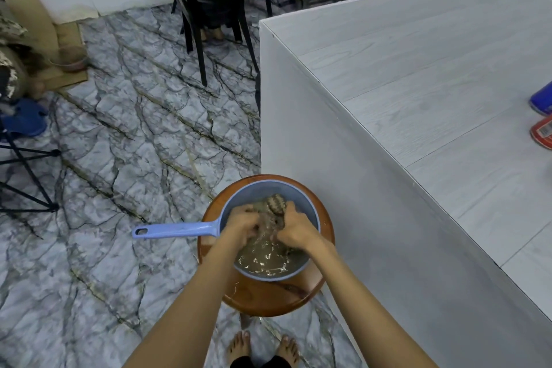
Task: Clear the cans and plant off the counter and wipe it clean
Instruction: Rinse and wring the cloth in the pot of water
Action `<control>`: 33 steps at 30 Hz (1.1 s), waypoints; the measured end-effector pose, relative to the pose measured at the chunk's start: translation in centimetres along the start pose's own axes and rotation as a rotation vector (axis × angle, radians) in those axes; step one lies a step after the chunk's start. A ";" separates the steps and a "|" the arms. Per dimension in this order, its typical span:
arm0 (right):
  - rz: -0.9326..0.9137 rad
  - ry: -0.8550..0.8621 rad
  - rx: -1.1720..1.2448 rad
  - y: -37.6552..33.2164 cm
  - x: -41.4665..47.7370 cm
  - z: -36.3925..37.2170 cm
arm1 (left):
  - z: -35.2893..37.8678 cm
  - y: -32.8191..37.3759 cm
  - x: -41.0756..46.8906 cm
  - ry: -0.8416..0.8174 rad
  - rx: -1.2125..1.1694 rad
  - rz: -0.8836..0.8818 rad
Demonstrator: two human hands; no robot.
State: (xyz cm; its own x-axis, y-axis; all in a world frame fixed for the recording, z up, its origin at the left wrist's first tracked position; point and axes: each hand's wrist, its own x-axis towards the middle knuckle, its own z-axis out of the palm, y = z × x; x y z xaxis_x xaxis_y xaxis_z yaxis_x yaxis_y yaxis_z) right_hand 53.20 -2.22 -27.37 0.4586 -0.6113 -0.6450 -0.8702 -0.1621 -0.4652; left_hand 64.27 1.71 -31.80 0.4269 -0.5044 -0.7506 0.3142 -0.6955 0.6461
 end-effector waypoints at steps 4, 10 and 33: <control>0.082 0.040 -0.020 -0.3 0.1 0.3 | 1.1 -1.2 -0.8 0.228 0.428 0.134; 0.044 0.068 -0.013 -0.6 -0.8 -0.5 | 1.2 -1.5 -1.6 0.256 0.388 0.149; -0.067 0.073 0.298 0.7 -1.3 -1.5 | 1.1 0.2 -1.4 -0.205 -0.487 -0.118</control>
State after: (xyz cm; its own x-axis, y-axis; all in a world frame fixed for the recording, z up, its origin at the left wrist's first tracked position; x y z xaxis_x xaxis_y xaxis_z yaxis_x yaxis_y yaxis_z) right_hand 51.75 -2.75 -25.93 0.4901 -0.6624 -0.5666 -0.7422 0.0237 -0.6697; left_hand 62.87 1.70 -30.79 0.2063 -0.5605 -0.8021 0.7272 -0.4606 0.5089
